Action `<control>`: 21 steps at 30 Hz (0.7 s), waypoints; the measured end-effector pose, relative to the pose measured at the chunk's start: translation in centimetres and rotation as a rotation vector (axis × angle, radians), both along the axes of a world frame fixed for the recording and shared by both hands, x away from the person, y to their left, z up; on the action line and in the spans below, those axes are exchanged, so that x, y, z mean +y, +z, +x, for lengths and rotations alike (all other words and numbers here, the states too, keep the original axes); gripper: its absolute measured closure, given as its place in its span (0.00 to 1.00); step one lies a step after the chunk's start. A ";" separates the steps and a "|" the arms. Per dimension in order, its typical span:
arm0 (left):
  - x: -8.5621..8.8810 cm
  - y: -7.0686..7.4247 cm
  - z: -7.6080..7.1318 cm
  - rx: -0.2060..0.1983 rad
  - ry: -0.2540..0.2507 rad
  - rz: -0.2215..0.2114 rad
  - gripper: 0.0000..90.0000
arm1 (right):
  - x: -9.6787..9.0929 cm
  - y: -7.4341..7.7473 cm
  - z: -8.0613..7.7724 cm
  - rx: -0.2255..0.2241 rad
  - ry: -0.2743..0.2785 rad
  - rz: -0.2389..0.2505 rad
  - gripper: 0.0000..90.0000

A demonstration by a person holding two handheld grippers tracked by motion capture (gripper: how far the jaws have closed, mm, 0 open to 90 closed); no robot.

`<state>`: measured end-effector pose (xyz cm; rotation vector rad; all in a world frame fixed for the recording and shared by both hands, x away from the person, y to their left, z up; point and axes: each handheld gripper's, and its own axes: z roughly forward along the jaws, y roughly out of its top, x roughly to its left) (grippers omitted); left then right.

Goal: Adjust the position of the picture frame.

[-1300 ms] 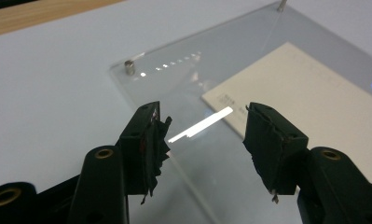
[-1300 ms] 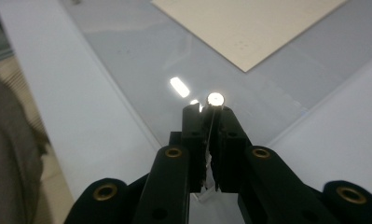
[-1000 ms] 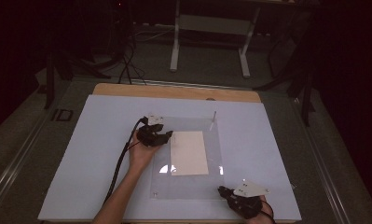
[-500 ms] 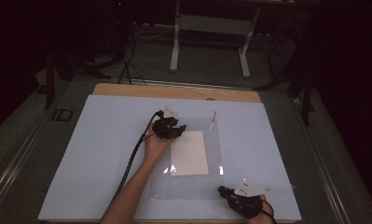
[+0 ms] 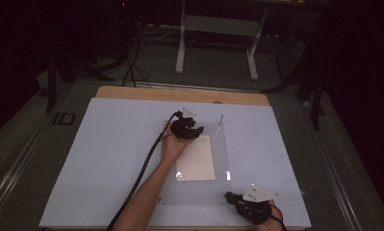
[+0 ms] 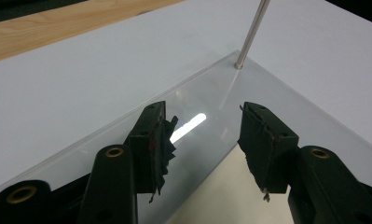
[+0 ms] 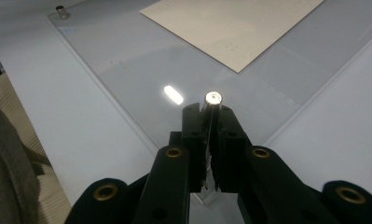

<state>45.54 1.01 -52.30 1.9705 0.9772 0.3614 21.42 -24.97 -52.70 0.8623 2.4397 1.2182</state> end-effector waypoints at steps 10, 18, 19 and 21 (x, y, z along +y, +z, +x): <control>-3.6 0.0 1.9 -0.007 -0.022 -0.026 0.59 | -0.1 0.0 0.0 0.003 0.001 0.010 0.94; -5.7 -0.2 3.1 0.001 -0.016 -0.065 0.59 | -0.2 -0.1 0.1 0.013 0.002 0.027 0.94; -6.6 -0.2 3.5 0.012 -0.026 -0.057 0.59 | -0.2 -0.1 0.1 0.013 0.002 0.027 0.94; -7.2 0.1 3.7 0.010 -0.049 -0.058 0.59 | -0.3 -0.2 0.2 0.021 0.005 0.038 0.94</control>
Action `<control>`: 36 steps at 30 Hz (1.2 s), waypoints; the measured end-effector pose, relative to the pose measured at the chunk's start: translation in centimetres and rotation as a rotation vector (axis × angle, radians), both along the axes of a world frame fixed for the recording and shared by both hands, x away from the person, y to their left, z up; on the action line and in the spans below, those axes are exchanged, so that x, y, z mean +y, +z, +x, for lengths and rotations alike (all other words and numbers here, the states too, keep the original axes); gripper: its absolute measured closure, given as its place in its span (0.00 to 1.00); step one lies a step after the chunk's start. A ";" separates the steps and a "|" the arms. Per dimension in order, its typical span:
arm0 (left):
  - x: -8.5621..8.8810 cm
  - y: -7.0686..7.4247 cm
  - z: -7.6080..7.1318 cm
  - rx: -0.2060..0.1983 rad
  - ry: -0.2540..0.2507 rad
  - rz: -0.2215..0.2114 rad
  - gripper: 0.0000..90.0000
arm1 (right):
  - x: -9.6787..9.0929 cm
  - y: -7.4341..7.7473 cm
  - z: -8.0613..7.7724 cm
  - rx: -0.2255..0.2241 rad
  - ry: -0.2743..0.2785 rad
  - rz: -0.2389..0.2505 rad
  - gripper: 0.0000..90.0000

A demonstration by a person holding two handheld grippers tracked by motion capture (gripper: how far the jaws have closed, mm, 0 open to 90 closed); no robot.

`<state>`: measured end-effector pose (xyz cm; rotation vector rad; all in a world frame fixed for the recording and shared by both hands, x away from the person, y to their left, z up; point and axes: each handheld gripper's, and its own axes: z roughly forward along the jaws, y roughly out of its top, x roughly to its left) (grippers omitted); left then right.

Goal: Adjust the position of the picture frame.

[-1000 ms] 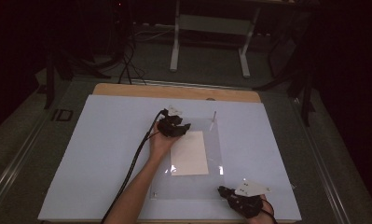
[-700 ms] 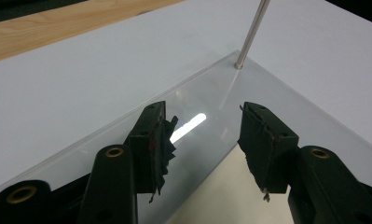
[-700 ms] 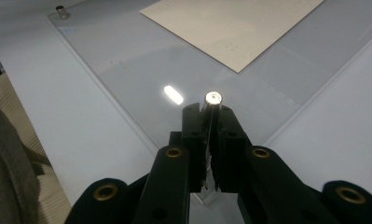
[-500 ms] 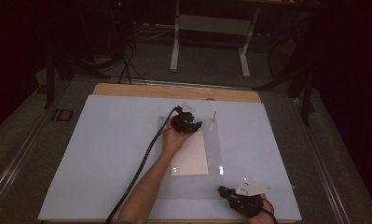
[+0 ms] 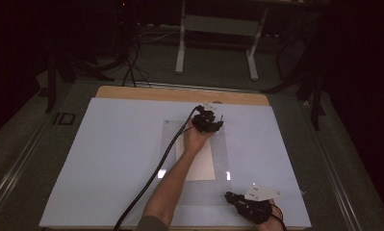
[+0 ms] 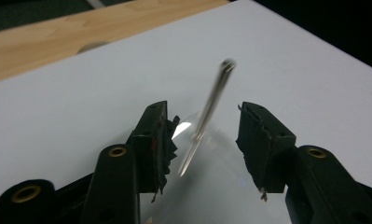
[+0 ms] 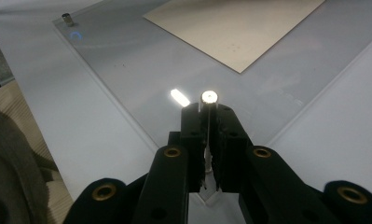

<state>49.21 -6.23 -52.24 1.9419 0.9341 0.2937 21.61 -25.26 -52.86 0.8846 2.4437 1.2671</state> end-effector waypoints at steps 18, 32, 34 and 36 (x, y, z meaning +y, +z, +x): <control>-1.3 -0.4 2.0 0.069 -0.007 -0.006 0.84 | -0.1 -0.1 0.1 0.019 -0.009 0.024 0.93; -1.6 1.0 1.2 -0.035 -0.060 0.215 0.95 | -0.3 0.1 0.2 0.070 -0.019 0.084 0.92; -1.1 1.5 1.2 -0.043 -0.067 0.255 0.95 | -0.2 0.3 0.3 0.077 -0.024 0.098 0.91; -0.3 1.9 1.1 -0.037 -0.054 0.265 0.95 | -0.3 0.5 0.4 0.087 -0.032 0.122 0.90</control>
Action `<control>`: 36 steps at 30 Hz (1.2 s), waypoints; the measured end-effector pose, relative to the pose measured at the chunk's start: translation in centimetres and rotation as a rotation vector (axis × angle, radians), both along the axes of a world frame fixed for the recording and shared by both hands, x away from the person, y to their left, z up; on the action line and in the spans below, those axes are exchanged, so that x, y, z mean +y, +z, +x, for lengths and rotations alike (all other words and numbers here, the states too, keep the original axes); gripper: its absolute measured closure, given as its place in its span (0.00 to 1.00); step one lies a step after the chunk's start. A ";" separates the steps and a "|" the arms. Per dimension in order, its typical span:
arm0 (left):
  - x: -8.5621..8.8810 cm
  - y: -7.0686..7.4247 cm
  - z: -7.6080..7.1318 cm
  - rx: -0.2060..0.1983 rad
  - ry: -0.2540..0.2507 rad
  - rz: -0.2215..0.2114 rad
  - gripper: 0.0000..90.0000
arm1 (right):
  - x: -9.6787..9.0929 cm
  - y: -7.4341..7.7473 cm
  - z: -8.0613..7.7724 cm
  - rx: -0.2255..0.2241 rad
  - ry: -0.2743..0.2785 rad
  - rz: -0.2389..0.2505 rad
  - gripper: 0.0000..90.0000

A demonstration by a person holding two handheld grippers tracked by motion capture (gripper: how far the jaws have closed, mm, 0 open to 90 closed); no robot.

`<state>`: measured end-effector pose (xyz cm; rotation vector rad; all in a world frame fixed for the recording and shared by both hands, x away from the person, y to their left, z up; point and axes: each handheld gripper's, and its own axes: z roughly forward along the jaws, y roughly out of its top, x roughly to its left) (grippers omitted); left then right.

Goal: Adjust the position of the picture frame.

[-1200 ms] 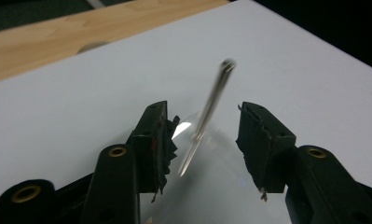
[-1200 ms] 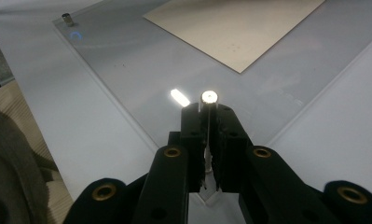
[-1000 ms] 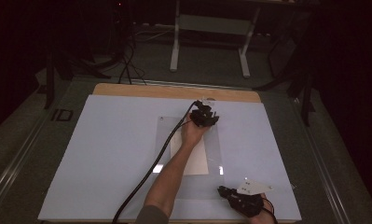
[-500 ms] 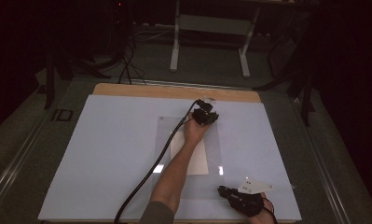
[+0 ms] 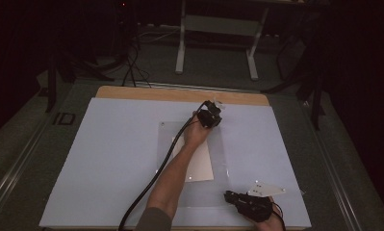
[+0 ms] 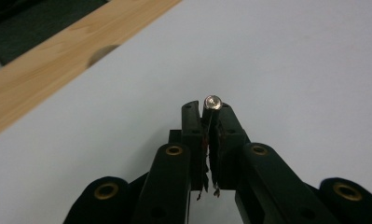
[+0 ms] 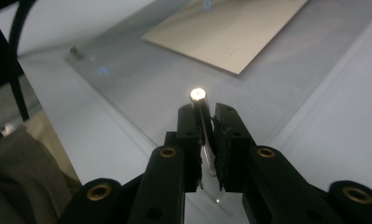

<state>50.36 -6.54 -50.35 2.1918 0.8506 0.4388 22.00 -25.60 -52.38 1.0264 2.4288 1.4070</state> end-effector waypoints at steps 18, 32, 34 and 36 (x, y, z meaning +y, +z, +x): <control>12.8 2.1 -0.6 0.078 0.140 -0.055 0.95 | 0.5 3.1 3.3 0.003 -0.044 0.117 0.87; 21.4 3.4 -3.1 0.118 0.146 -0.022 0.95 | 0.9 4.9 8.2 -0.006 -0.086 0.155 0.87; 22.8 3.4 -3.8 0.127 0.143 -0.021 0.95 | 1.0 5.2 9.5 -0.010 -0.092 0.146 0.87; 23.6 3.4 -4.2 0.135 0.140 -0.026 0.95 | 1.1 5.3 10.3 -0.010 -0.101 0.146 0.87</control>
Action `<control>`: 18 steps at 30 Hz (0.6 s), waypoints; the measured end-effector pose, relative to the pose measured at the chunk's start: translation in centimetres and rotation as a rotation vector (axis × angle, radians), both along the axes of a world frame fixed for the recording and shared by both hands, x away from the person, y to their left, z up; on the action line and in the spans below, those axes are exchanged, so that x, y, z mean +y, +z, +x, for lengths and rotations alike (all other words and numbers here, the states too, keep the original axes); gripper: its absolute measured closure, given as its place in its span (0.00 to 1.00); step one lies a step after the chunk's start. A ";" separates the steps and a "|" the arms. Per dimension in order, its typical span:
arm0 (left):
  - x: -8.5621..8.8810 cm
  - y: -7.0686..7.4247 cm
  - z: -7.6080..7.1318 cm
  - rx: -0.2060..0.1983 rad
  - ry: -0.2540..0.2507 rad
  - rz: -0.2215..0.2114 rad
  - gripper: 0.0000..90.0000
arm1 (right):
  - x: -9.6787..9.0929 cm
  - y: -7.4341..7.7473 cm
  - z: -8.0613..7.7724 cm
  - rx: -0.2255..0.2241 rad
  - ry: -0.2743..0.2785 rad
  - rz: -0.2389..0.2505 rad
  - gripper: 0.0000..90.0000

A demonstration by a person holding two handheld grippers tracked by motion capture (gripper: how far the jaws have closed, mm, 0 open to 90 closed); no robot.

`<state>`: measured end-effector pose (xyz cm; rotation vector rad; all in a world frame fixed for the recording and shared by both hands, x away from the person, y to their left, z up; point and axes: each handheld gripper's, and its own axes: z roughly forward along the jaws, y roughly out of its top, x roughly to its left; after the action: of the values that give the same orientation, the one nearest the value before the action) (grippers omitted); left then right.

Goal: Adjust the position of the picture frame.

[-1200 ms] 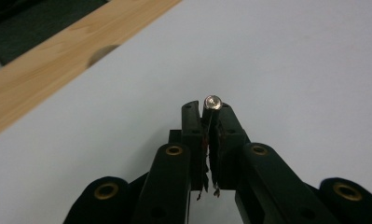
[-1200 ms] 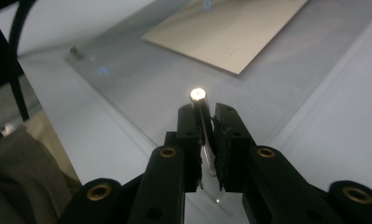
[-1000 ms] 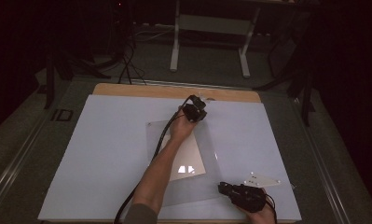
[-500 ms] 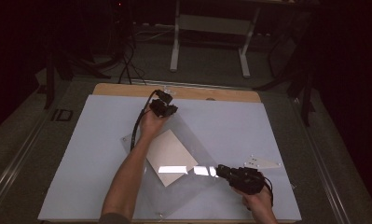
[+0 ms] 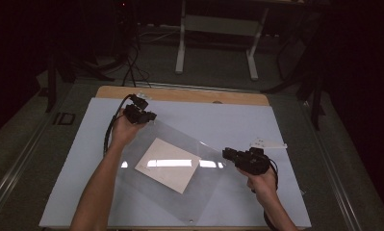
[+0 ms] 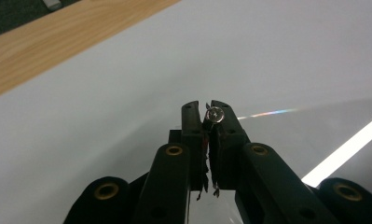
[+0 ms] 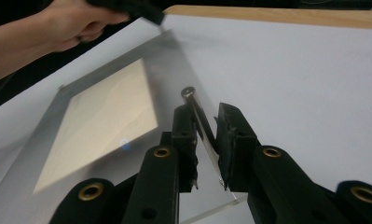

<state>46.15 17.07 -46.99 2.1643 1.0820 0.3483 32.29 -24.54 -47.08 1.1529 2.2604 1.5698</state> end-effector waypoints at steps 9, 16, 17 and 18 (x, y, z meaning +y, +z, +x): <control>2.1 -0.8 -2.6 0.055 -0.085 0.013 0.95 | -0.8 -0.5 4.2 0.035 -0.039 -0.012 0.87; 2.2 -1.3 -4.3 0.058 -0.078 0.036 0.95 | -0.6 -1.0 7.5 0.065 -0.065 -0.038 0.87; 2.2 -1.5 -4.6 0.057 -0.073 0.029 0.95 | -0.6 -1.0 7.9 0.066 -0.059 -0.047 0.87; 2.3 -1.9 -4.9 0.064 -0.083 0.027 0.95 | -0.6 -1.2 8.2 0.072 -0.067 -0.040 0.87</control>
<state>41.29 19.33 -48.90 2.2502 1.0244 0.2589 40.47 -25.17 -48.28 1.2799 2.2610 1.4753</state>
